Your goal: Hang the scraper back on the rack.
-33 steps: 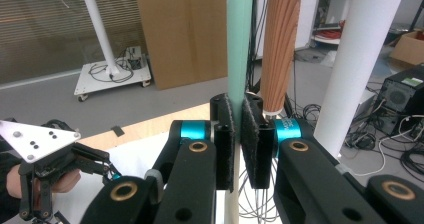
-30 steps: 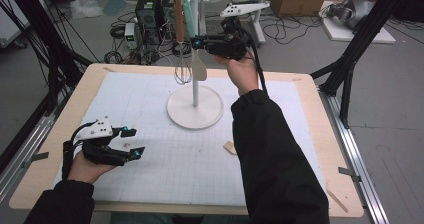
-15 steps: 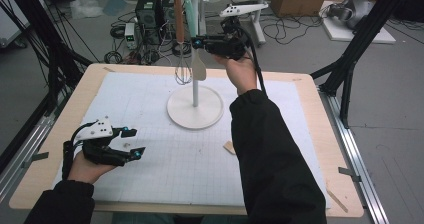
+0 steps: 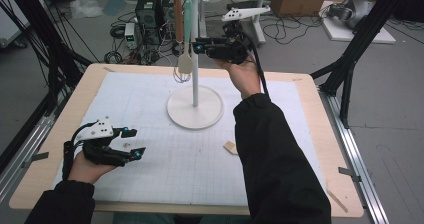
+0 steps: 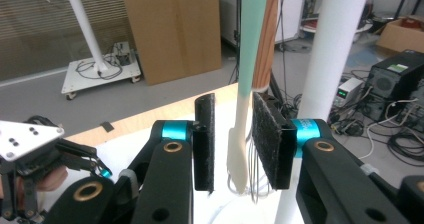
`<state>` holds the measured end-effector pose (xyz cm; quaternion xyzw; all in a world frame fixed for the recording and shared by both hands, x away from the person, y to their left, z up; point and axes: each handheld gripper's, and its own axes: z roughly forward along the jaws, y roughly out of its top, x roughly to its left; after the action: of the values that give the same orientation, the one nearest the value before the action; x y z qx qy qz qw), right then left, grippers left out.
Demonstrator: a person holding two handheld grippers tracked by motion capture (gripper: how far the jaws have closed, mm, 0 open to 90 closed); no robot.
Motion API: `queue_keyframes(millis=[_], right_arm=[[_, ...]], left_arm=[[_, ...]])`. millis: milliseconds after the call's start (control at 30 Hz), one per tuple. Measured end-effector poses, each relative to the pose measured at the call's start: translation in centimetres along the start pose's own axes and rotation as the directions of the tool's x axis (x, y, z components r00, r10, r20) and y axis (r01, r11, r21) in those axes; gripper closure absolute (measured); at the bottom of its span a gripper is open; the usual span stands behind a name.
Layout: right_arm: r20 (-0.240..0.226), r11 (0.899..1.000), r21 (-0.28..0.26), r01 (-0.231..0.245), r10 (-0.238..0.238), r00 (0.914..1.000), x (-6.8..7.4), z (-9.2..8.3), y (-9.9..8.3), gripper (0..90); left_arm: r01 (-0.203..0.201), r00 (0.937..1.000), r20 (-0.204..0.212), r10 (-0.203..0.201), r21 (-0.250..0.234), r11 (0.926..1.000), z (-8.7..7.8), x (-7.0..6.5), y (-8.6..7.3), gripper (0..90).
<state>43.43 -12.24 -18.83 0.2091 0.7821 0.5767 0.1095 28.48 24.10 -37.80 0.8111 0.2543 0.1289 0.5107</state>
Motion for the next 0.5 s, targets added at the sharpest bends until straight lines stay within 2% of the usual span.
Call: queue_keyframes(millis=[500], right_arm=[[-0.01, 1.0, 0.015, -0.004, 0.004, 0.9999, 0.6, -1.1, -2.5, 54.8]], left_arm=[[-0.002, 1.0, 0.0, 0.002, 0.007, 1.0, -0.1, 0.0, -0.1, 28.3]])
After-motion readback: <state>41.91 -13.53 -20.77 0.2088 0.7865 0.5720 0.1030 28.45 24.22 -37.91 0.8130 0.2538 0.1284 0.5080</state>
